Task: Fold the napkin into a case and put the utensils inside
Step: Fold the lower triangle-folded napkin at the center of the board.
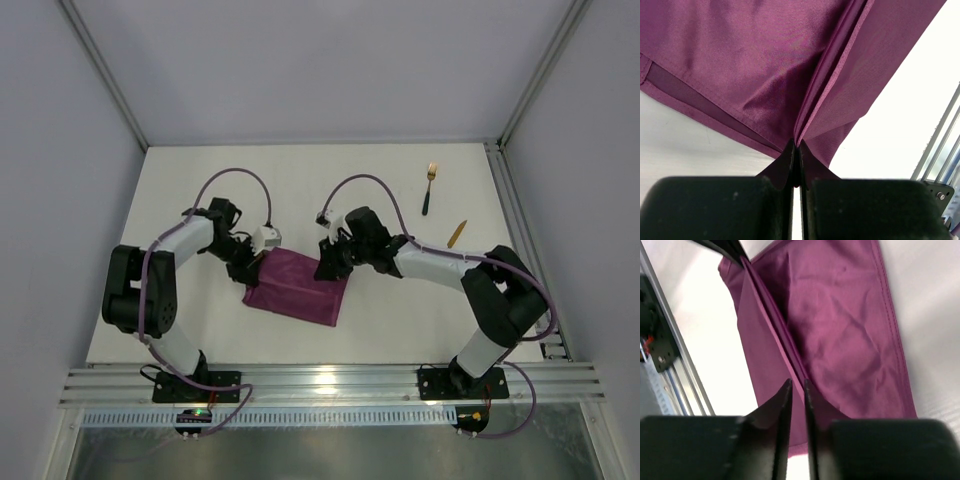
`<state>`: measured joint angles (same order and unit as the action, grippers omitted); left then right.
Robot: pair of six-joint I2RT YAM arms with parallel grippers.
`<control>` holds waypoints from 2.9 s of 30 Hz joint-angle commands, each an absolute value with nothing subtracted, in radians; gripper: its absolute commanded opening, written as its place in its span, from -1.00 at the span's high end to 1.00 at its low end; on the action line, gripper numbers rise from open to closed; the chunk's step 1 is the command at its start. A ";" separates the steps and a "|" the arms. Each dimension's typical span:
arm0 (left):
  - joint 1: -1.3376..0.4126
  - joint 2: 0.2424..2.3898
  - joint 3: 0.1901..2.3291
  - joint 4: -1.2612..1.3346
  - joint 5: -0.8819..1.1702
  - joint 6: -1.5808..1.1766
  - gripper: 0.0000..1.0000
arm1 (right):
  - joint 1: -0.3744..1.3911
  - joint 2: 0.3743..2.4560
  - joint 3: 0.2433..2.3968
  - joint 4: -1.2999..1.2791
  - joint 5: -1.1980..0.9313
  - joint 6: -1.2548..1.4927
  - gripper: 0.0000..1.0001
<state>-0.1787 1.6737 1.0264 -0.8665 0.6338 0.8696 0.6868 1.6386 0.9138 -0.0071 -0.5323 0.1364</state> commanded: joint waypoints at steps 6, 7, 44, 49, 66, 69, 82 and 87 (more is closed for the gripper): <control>-0.178 1.706 1.098 -0.864 0.672 0.833 0.98 | 0.696 1.815 1.002 0.172 -0.494 0.353 0.92; -0.179 1.709 1.101 -0.865 0.675 0.834 0.97 | 0.695 1.830 1.008 0.172 -0.495 0.359 0.92; -0.222 1.824 1.166 -0.839 0.568 0.778 0.56 | 0.778 1.701 1.019 0.029 -0.400 0.333 0.90; -0.222 1.816 1.157 -0.810 0.552 0.759 0.49 | 0.802 1.706 0.902 0.158 -0.407 0.408 0.92; -0.161 1.727 1.172 -0.870 0.586 0.799 0.30 | 0.790 1.804 0.839 0.169 -0.380 0.433 0.92; -0.155 1.727 1.154 -0.836 0.545 0.793 0.30 | 0.787 1.816 0.851 0.166 -0.388 0.425 0.93; -0.155 1.738 1.117 -0.732 0.448 0.709 0.36 | 0.785 1.818 0.857 0.169 -0.397 0.405 0.92; -0.155 1.637 1.112 -0.770 0.462 0.703 0.36 | 0.781 1.813 0.876 0.158 -0.411 0.394 0.92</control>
